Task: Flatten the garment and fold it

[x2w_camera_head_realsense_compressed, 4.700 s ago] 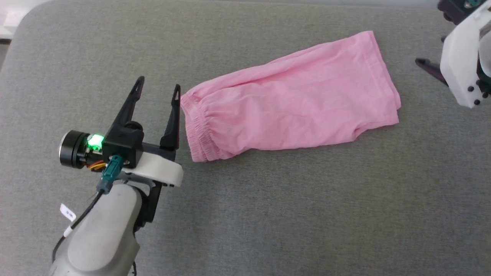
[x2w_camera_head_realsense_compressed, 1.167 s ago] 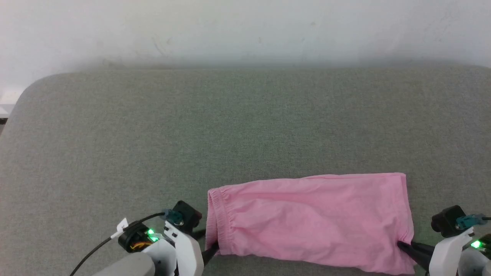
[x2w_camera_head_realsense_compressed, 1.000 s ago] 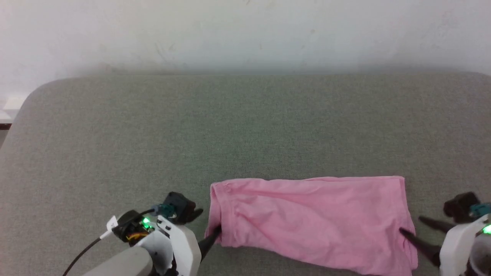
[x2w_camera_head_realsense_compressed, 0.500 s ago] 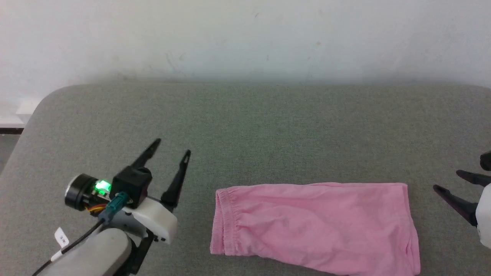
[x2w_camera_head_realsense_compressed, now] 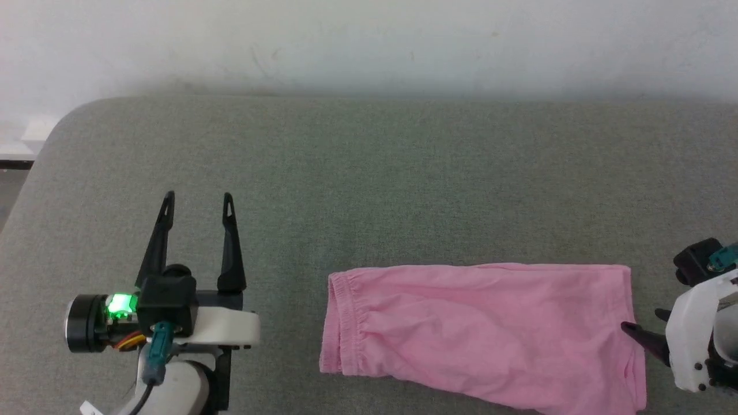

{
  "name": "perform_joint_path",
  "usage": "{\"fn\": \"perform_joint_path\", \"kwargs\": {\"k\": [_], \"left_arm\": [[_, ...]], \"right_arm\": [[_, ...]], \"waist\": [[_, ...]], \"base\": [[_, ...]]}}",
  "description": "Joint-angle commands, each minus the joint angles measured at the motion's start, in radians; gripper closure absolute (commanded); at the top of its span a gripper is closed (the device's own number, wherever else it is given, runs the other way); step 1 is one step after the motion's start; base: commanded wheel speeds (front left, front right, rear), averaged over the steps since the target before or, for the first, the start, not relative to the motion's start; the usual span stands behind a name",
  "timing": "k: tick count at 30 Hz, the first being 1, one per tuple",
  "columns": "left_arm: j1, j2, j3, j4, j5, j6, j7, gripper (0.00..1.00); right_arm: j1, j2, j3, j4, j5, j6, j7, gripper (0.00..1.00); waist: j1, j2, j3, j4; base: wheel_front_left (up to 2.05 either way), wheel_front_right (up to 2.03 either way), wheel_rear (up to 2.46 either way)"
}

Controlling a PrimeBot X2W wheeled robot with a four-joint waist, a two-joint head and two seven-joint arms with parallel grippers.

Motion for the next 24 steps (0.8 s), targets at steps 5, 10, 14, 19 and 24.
{"fn": "perform_joint_path", "kwargs": {"k": [5, 10, 14, 19, 24], "left_arm": [[0.070, -0.077, 0.078, -0.012, 0.112, -0.036, -0.005, 0.00], [0.119, -0.163, 0.146, 0.004, 0.178, -0.099, -0.005, 0.00], [0.146, -0.213, 0.199, 0.025, 0.212, -0.150, -0.005, 0.00], [0.167, -0.246, 0.254, 0.037, 0.260, -0.198, -0.005, 0.00], [0.189, -0.269, 0.287, 0.038, 0.292, -0.234, -0.005, 0.00]], "right_arm": [[-0.001, 0.104, -0.047, 0.093, -0.033, -0.001, 0.009, 0.00], [0.013, 0.173, -0.033, 0.170, -0.066, -0.001, 0.010, 0.00], [0.024, 0.193, -0.011, 0.195, -0.055, -0.001, 0.006, 0.90], [-0.005, 0.163, -0.022, 0.196, -0.032, -0.001, -0.034, 1.00], [-0.035, 0.102, -0.075, 0.172, -0.003, -0.001, -0.068, 1.00]], "waist": [[-0.0001, 0.0000, 0.039, 0.027], [-0.0001, 0.0000, 0.049, 0.045], [-0.0001, 0.0000, 0.048, 0.048], [-0.0001, 0.0000, 0.037, 0.034], [-0.0001, 0.0000, 0.016, 0.014]], "base": [[0.00, 0.00, 0.00], [0.00, 0.00, 0.00], [0.00, 0.00, 0.00], [0.00, 0.00, 0.00], [0.00, 0.00, 0.00]]}}
